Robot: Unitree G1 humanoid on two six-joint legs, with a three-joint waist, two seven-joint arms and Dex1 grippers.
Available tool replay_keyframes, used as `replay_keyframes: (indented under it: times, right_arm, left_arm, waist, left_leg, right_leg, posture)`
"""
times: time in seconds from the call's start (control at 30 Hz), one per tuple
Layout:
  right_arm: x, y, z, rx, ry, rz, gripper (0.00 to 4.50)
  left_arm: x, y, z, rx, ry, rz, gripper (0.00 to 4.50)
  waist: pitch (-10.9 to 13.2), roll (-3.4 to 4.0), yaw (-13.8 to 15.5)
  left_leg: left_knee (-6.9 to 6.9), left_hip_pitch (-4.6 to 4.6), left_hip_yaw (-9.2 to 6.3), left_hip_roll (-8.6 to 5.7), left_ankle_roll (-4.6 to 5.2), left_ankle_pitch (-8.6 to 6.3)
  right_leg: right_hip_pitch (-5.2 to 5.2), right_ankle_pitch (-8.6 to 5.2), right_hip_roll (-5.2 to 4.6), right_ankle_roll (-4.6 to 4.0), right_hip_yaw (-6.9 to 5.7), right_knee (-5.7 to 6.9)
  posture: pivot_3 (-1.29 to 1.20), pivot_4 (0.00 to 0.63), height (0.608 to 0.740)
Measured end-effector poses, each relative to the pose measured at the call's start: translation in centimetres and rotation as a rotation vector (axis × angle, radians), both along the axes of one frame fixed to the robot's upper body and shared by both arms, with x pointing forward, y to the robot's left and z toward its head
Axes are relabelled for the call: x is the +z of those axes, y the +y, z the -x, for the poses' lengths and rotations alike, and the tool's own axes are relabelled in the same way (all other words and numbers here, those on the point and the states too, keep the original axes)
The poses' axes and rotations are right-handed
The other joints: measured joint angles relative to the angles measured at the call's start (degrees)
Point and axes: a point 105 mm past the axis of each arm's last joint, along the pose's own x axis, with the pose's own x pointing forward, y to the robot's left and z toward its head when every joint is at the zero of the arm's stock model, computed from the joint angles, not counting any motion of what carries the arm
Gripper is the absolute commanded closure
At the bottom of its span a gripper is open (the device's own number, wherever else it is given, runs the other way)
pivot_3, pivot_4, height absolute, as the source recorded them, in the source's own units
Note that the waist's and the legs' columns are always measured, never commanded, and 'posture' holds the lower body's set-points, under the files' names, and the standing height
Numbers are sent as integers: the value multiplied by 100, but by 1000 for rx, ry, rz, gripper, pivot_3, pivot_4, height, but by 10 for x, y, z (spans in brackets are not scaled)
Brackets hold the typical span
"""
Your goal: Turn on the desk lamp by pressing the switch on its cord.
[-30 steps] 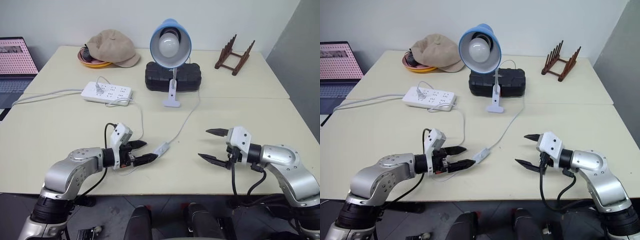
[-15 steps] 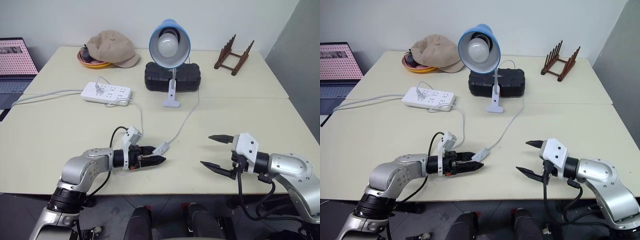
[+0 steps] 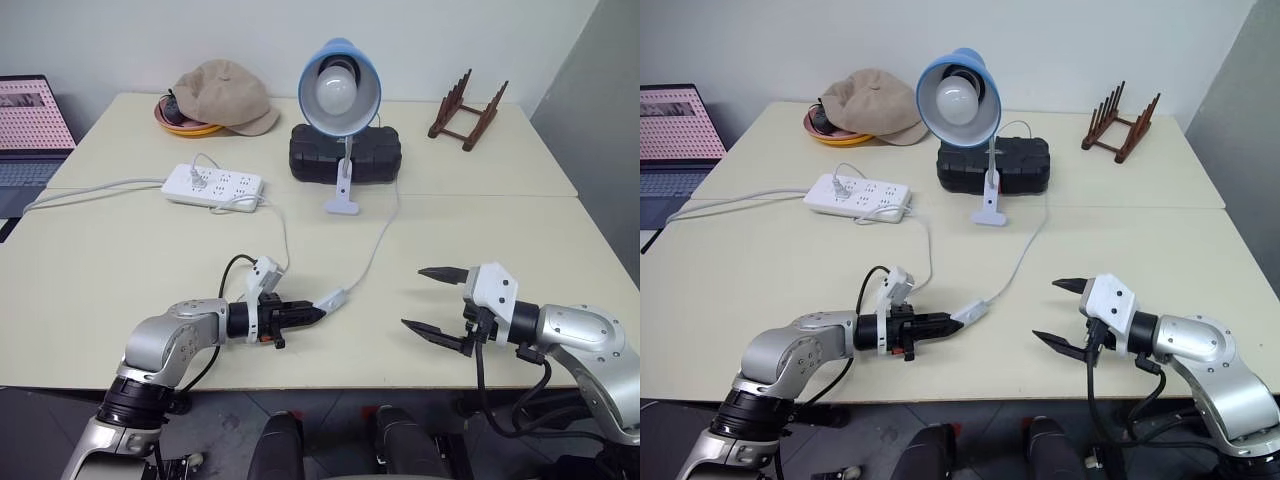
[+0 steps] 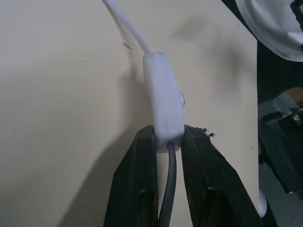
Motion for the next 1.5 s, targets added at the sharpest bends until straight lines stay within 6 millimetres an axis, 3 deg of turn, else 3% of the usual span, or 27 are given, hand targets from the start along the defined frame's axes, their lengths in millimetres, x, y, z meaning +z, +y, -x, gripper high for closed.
replay_keyframes:
  times: [0.13,0.2,0.4,0.5,0.63,0.8,1.0,1.47,1.5]
  right_arm:
    - [1,0,-2,-10,11,-13,0]
    - [3,3,-7,-45,73,-106,0]
    - [20,11,-23,-155,582,-682,0]
    - [21,14,-19,-142,811,-852,0]
    - [34,23,-11,-74,961,-959,0]
    - [50,38,-13,-18,989,-1018,0]
    - [53,56,-17,-15,1010,-1013,0]
    - [58,63,-20,-17,1004,-1024,0]
    - [58,63,-20,-17,1003,-1023,182]
  left_arm:
    - [7,0,0,7,6,32,4120]
    - [18,0,-4,30,24,90,4120]
    - [89,-14,-14,6,68,397,4120]
    - [106,-17,-13,6,112,508,4120]
    - [110,-27,-6,-14,180,580,4120]
    - [112,-32,0,-6,210,614,4120]
    - [108,-41,10,-11,257,635,4120]
    - [113,-48,17,8,287,679,4120]
    - [113,-48,17,6,290,678,4120]
  waist:
    - [0,0,-1]
    - [0,0,-1]
    - [0,0,-4]
    - [1,0,-8]
    - [1,0,-11]
    - [0,1,-49]
    - [0,1,-42]
    - [0,1,-5]
    - [0,1,-5]
  left_leg:
    - [0,0,0,0,0,0]
    - [1,-1,-5,1,0,0]
    - [28,-6,-14,1,2,0]
    - [27,-11,-11,-1,3,-1]
    - [26,-10,-13,-1,5,-2]
    - [32,-8,-15,1,5,-2]
    - [43,-15,-13,0,5,-2]
    - [42,-19,-12,0,5,-2]
    - [42,-19,-12,0,5,-2]
  right_leg:
    - [0,0,0,0,0,0]
    - [0,0,1,0,-3,5]
    - [13,4,1,5,-7,11]
    - [13,14,0,23,-3,4]
    - [12,18,2,32,-4,5]
    - [11,9,6,14,-2,6]
    - [12,9,5,14,1,3]
    - [10,7,4,11,2,-5]
    - [10,7,4,10,2,-6]
  posture:
    - [0,150,740]
    - [0,150,740]
    - [0,150,740]
    - [0,150,740]
    - [0,150,740]
    - [0,150,740]
    - [0,150,740]
    - [0,150,740]
    - [0,150,740]
